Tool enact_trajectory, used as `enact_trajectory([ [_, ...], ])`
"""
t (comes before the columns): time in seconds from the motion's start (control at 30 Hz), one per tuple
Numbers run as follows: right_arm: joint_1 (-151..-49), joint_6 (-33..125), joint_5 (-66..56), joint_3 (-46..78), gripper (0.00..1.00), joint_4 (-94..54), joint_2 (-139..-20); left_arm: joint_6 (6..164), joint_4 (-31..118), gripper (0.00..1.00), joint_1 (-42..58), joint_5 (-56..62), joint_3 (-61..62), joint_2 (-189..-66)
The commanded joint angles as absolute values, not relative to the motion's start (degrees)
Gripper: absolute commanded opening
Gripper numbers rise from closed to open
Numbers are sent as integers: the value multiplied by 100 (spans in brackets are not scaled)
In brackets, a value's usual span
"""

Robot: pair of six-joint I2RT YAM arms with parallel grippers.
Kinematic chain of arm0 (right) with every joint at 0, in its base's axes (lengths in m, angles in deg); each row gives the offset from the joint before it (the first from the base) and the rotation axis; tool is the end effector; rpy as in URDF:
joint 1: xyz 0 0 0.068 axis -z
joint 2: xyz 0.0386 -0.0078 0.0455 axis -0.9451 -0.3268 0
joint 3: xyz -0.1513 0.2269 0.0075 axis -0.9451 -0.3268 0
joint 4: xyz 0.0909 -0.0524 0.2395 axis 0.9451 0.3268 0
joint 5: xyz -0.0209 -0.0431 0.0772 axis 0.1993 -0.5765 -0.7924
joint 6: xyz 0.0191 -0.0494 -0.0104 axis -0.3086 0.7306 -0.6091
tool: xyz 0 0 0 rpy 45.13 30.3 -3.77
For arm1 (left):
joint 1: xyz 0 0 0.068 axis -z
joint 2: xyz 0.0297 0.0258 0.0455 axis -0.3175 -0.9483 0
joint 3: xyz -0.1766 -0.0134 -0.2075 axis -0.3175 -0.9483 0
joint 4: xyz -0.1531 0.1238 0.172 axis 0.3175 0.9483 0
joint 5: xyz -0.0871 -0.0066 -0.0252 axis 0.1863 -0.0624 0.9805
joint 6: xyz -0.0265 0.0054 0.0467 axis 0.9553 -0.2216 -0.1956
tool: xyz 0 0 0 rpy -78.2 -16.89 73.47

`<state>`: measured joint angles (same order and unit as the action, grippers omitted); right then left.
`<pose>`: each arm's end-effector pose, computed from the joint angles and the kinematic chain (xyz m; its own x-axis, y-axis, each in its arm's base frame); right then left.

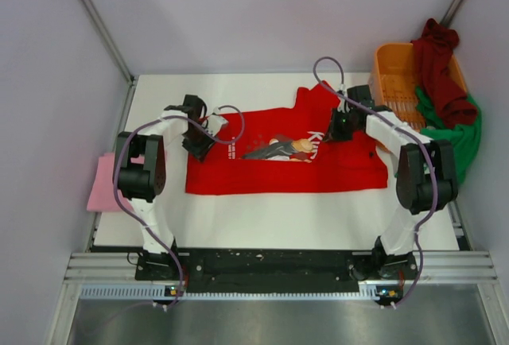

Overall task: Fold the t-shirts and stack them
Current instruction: Fold the flattened tshirt in 1/3 of the way

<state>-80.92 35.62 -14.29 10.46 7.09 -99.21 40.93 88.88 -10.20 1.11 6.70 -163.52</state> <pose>0.3602 0.0743 0.2070 -0.8946 0.1291 -0.4277 -0.0580 0.9158 0.3975 0.3749 -0.0588 0.1667 -0.7179 0.6504 -0.2480 0.6654 0.7459 0.0299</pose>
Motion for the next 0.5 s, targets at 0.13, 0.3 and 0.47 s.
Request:
enact_trajectory([
  [0.13, -8226, 3104, -1903, 1971, 5, 444, -10735, 4000, 8541, 42, -1043, -236, 486, -16370],
  [0.3, -8235, 2858, -2253, 2208, 27, 259, -11087, 3991, 8559, 42, -1051, -280, 486, -16353],
  [0.47, -8437, 2743, -2606, 2437, 36, 188, -11255, 3973, 8559, 42, -1069, -306, 512, -16344],
])
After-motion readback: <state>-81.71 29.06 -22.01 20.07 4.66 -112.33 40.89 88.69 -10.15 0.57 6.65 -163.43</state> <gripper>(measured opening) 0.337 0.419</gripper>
